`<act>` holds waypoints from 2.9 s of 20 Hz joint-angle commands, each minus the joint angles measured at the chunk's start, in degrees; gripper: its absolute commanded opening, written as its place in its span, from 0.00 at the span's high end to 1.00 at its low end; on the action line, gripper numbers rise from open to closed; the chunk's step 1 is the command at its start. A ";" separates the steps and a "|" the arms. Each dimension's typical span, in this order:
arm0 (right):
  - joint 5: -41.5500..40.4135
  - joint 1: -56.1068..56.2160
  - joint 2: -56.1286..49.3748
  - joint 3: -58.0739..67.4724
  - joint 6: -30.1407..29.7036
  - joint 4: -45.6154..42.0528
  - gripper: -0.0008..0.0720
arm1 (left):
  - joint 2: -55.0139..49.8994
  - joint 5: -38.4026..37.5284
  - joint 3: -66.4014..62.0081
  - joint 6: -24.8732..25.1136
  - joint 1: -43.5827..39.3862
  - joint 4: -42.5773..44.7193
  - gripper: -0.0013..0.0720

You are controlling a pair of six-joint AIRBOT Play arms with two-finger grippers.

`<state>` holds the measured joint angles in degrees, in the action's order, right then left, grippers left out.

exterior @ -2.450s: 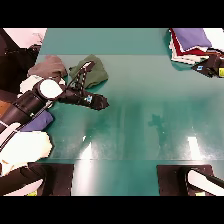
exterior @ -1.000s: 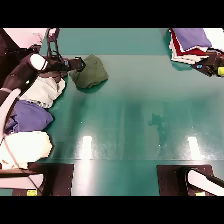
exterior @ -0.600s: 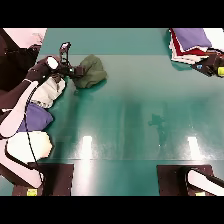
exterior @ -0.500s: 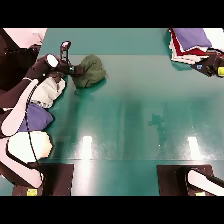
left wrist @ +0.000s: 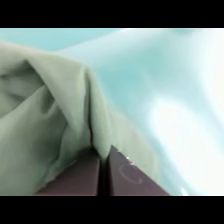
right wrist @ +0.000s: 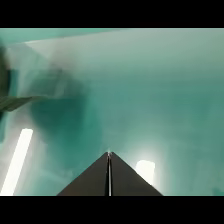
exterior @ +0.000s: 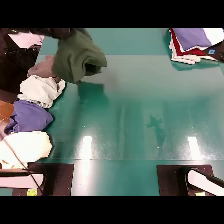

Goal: Fold the shirts.

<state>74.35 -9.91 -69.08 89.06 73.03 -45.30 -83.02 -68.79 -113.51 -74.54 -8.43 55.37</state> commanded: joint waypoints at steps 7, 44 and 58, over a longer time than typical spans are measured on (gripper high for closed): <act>7.58 -0.31 0.00 3.39 0.02 -1.27 0.96 | 5.38 -7.15 13.66 5.46 -19.85 1.09 0.95; 9.31 0.15 -0.02 3.37 0.00 -1.40 0.96 | 21.92 11.19 84.39 -3.65 -11.87 -9.90 0.95; -5.40 8.59 4.70 -57.02 -2.60 -3.34 0.47 | 25.94 5.75 65.24 -3.48 -4.02 -3.87 0.95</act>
<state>76.44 -5.37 -63.48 42.26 71.92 -51.79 -57.23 -63.26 -47.40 -78.08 -12.71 51.24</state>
